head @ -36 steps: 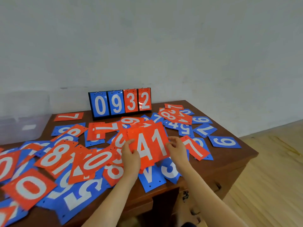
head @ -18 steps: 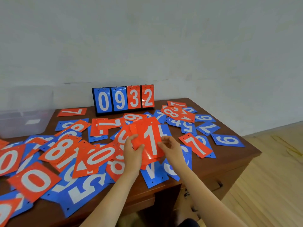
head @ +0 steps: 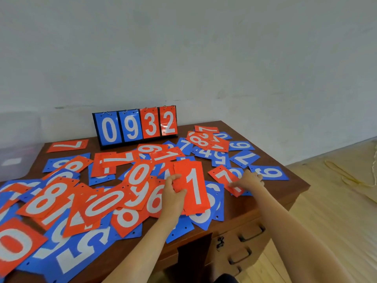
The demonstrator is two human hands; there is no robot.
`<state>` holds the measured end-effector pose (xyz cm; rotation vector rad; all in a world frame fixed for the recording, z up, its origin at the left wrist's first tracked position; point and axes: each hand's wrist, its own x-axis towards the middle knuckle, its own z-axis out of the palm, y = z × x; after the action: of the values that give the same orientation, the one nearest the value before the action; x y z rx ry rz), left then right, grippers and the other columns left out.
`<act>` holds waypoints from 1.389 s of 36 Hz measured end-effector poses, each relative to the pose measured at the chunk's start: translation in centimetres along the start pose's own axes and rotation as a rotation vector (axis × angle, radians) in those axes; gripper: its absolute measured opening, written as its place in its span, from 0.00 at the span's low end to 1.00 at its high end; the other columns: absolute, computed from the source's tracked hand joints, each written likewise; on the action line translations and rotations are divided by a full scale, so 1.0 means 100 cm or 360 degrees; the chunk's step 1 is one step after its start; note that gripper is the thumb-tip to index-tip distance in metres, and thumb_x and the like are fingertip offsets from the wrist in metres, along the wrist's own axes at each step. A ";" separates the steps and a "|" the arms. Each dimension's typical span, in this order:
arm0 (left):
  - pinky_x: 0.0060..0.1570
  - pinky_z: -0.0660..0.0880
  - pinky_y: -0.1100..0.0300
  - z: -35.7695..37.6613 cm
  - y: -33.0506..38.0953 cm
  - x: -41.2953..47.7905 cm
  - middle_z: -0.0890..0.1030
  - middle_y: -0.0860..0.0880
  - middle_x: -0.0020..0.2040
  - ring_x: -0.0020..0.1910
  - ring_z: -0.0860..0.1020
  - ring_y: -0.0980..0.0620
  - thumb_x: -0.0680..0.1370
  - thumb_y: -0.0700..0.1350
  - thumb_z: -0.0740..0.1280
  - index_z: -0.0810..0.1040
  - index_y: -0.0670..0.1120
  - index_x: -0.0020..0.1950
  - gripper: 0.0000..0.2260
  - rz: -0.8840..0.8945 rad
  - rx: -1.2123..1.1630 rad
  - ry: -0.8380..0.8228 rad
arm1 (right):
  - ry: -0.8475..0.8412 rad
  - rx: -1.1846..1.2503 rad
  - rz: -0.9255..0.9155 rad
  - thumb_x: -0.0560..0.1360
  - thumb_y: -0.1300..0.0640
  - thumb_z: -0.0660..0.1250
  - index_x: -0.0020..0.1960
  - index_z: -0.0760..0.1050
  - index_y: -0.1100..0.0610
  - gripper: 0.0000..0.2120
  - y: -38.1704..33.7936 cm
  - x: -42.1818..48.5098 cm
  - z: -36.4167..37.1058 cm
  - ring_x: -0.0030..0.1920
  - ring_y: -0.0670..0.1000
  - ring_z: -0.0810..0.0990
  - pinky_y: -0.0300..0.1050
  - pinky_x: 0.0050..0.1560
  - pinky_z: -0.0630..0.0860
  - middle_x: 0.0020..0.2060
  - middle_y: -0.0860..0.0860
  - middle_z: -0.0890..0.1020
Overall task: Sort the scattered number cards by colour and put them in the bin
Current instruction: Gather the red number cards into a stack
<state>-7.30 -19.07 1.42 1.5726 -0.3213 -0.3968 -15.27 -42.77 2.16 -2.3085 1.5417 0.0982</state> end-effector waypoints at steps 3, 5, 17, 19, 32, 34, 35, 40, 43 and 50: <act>0.37 0.74 0.66 0.008 0.002 0.002 0.68 0.56 0.58 0.52 0.72 0.58 0.77 0.34 0.64 0.72 0.54 0.60 0.18 0.0001 0.0009 -0.0048 | -0.0014 -0.0031 0.0060 0.66 0.37 0.73 0.75 0.55 0.58 0.48 -0.003 0.001 -0.002 0.74 0.61 0.53 0.57 0.71 0.56 0.75 0.60 0.55; 0.38 0.75 0.65 0.011 0.003 0.002 0.70 0.56 0.58 0.51 0.73 0.59 0.77 0.34 0.65 0.73 0.54 0.59 0.18 0.0000 -0.0002 -0.0067 | -0.0015 -0.0033 0.0084 0.66 0.37 0.73 0.75 0.56 0.58 0.48 -0.003 0.002 -0.003 0.75 0.62 0.51 0.58 0.72 0.54 0.75 0.60 0.52; 0.58 0.76 0.47 0.006 0.002 0.002 0.70 0.57 0.61 0.64 0.69 0.53 0.77 0.36 0.65 0.75 0.57 0.55 0.16 0.0038 0.0104 -0.0017 | 0.0159 0.0243 -0.0123 0.76 0.57 0.66 0.74 0.55 0.62 0.32 -0.008 0.005 0.003 0.63 0.59 0.73 0.52 0.58 0.74 0.65 0.59 0.73; 0.56 0.77 0.47 0.002 0.005 0.002 0.70 0.54 0.65 0.64 0.71 0.50 0.77 0.36 0.65 0.74 0.59 0.55 0.17 0.0045 0.0098 0.0012 | 0.0351 0.0380 -0.0217 0.79 0.62 0.59 0.71 0.60 0.62 0.22 -0.011 -0.001 0.004 0.57 0.59 0.77 0.51 0.48 0.75 0.59 0.59 0.76; 0.41 0.80 0.54 -0.023 0.020 -0.001 0.71 0.50 0.61 0.51 0.77 0.51 0.78 0.35 0.61 0.71 0.55 0.61 0.17 -0.0002 -0.0123 0.0159 | -0.0018 0.1902 -0.0527 0.76 0.57 0.68 0.46 0.69 0.55 0.07 -0.055 -0.113 0.025 0.47 0.55 0.79 0.52 0.49 0.78 0.47 0.56 0.77; 0.45 0.81 0.51 -0.026 0.024 -0.001 0.72 0.50 0.62 0.54 0.77 0.49 0.78 0.37 0.62 0.72 0.56 0.60 0.16 -0.0025 -0.0161 0.0173 | -0.0068 0.1846 -0.0573 0.77 0.57 0.66 0.46 0.68 0.57 0.07 -0.061 -0.124 0.037 0.42 0.52 0.76 0.45 0.42 0.76 0.43 0.55 0.75; 0.48 0.80 0.50 -0.028 0.025 -0.001 0.72 0.50 0.62 0.56 0.76 0.48 0.78 0.39 0.63 0.72 0.58 0.58 0.15 -0.0022 -0.0177 0.0181 | -0.0071 0.1817 -0.0616 0.77 0.57 0.66 0.46 0.67 0.57 0.08 -0.064 -0.128 0.041 0.39 0.50 0.73 0.42 0.39 0.74 0.41 0.53 0.73; 0.53 0.79 0.48 -0.033 0.021 0.003 0.71 0.53 0.62 0.59 0.74 0.50 0.77 0.39 0.67 0.72 0.57 0.59 0.16 0.0060 -0.0148 0.0208 | 0.0057 0.1460 -0.0774 0.74 0.54 0.69 0.43 0.66 0.55 0.11 -0.081 -0.128 0.057 0.37 0.48 0.72 0.41 0.36 0.72 0.39 0.52 0.73; 0.53 0.79 0.48 -0.033 0.019 0.013 0.71 0.51 0.64 0.61 0.74 0.49 0.78 0.37 0.65 0.72 0.55 0.60 0.16 0.0053 -0.0112 0.0239 | 0.0134 0.1222 -0.0808 0.73 0.52 0.70 0.48 0.68 0.54 0.12 -0.092 -0.113 0.059 0.49 0.50 0.72 0.43 0.47 0.73 0.47 0.49 0.73; 0.44 0.78 0.59 -0.027 0.034 0.076 0.71 0.51 0.62 0.57 0.74 0.51 0.78 0.34 0.63 0.71 0.51 0.63 0.17 0.0019 0.0014 0.0231 | 0.0155 0.0933 -0.0832 0.76 0.52 0.66 0.65 0.67 0.58 0.21 -0.127 -0.033 0.030 0.67 0.56 0.66 0.52 0.66 0.67 0.64 0.55 0.69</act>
<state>0.87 -20.14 4.46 1.5981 -0.2207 -0.2708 -4.70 -34.59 3.51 -2.1496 0.8007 -0.5320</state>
